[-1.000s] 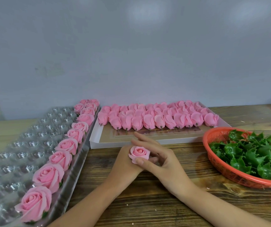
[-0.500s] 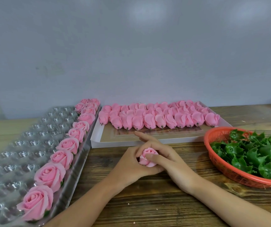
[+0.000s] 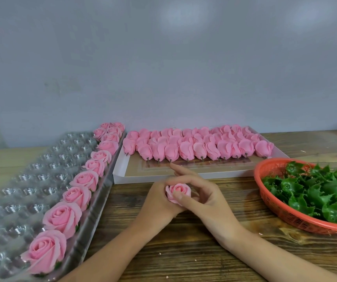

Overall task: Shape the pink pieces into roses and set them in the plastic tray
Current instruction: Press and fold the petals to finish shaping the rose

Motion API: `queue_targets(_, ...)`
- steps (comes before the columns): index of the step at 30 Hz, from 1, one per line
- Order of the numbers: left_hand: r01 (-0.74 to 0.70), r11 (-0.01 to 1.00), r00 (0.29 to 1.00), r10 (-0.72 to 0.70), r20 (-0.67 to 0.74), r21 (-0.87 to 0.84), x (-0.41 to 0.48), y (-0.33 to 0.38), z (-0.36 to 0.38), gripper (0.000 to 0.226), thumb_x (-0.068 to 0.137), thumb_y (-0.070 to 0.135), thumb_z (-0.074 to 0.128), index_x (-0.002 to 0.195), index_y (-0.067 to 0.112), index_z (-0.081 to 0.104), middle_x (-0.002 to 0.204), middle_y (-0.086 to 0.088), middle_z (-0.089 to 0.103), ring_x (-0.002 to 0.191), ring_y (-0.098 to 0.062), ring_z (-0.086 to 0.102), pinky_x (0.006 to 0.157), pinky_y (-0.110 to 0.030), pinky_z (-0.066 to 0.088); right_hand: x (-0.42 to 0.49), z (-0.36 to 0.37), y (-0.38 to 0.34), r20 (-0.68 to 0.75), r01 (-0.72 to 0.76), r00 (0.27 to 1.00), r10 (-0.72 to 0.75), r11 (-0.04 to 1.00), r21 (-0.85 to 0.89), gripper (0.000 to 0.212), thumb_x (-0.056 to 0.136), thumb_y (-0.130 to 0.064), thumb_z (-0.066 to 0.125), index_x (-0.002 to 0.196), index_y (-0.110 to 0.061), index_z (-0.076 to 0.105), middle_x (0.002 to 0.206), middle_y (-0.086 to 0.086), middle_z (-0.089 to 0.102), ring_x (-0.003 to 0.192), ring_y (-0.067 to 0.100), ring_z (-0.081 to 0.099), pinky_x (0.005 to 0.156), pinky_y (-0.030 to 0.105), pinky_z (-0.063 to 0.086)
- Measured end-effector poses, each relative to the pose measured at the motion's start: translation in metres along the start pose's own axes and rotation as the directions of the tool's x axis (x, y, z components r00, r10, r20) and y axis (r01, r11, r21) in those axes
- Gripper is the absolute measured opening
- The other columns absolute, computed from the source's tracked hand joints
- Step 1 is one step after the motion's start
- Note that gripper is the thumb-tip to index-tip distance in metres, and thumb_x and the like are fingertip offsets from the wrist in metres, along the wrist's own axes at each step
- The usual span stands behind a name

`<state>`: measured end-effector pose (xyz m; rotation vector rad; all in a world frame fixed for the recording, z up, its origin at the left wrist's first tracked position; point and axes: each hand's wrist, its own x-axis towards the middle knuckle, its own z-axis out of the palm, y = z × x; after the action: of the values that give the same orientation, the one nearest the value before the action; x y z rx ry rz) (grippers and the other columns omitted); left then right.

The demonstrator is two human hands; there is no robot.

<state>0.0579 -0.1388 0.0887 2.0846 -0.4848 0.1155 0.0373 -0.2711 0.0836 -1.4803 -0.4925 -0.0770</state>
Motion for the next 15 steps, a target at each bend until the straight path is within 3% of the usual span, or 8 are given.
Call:
queue_targets(4, -0.059, 0.997, 0.998, 0.060, -0.014, 0.043, -0.001, -0.002, 0.001, 0.034, 0.082, 0.013, 0.072, 0.064, 0.040, 0.060, 0.068, 0.040, 0.060, 0.076, 0.020, 0.057, 0.066, 0.001, 0.040, 0.000, 0.000, 0.002, 0.004, -0.013, 1.000, 0.013, 1.000, -0.005, 0.029, 0.079, -0.017, 0.075, 0.108, -0.016, 0.076, 0.140, -0.012, 0.057, 0.129, 0.002, 0.053, 0.095, 0.020, 0.048)
queue_targets(8, 0.014, 1.000, 0.999, -0.014, -0.045, -0.003, 0.002, -0.004, 0.004, 0.020, 0.084, 0.004, 0.068, 0.076, 0.022, 0.069, 0.070, 0.027, 0.063, 0.071, 0.007, 0.057, 0.062, 0.000, 0.039, 0.000, 0.000, 0.005, 0.025, -0.036, 0.999, 0.037, 0.998, -0.048, 0.035, 0.081, -0.005, 0.077, 0.113, -0.020, 0.073, 0.139, -0.014, 0.057, 0.135, -0.002, 0.045, 0.105, 0.024, 0.044)
queue_targets(10, -0.014, 0.999, 0.999, 0.013, -0.044, -0.035, -0.002, -0.007, 0.002, 0.040, 0.082, -0.003, 0.067, 0.075, 0.035, 0.058, 0.063, 0.033, 0.060, 0.071, 0.017, 0.057, 0.060, 0.001, 0.039, 0.000, 0.000, 0.004, 0.027, -0.026, 0.999, 0.028, 0.996, -0.081, 0.045, 0.079, -0.006, 0.080, 0.117, -0.026, 0.070, 0.139, -0.018, 0.057, 0.134, -0.002, 0.045, 0.109, 0.029, 0.043)
queue_targets(12, 0.002, 0.994, 0.999, -0.007, -0.046, -0.109, -0.006, -0.009, 0.001, 0.056, 0.078, -0.017, 0.063, 0.080, 0.037, 0.048, 0.067, 0.045, 0.057, 0.071, 0.028, 0.052, 0.060, 0.004, 0.039, -0.001, 0.000, 0.003, 0.022, 0.002, 1.000, 0.000, 0.996, -0.095, 0.051, 0.077, -0.008, 0.082, 0.120, -0.031, 0.068, 0.139, -0.020, 0.056, 0.134, 0.000, 0.046, 0.109, 0.031, 0.045)
queue_targets(15, -0.033, 0.999, 0.999, 0.033, -0.020, -0.021, -0.003, -0.007, 0.004, 0.046, 0.082, -0.001, 0.069, 0.073, 0.040, 0.052, 0.063, 0.025, 0.061, 0.071, 0.027, 0.052, 0.063, 0.003, 0.039, -0.001, -0.001, 0.002, 0.001, 0.044, 0.999, -0.044, 0.996, -0.072, 0.035, 0.081, -0.011, 0.080, 0.110, -0.028, 0.073, 0.140, -0.023, 0.054, 0.138, 0.004, 0.044, 0.105, 0.032, 0.047)
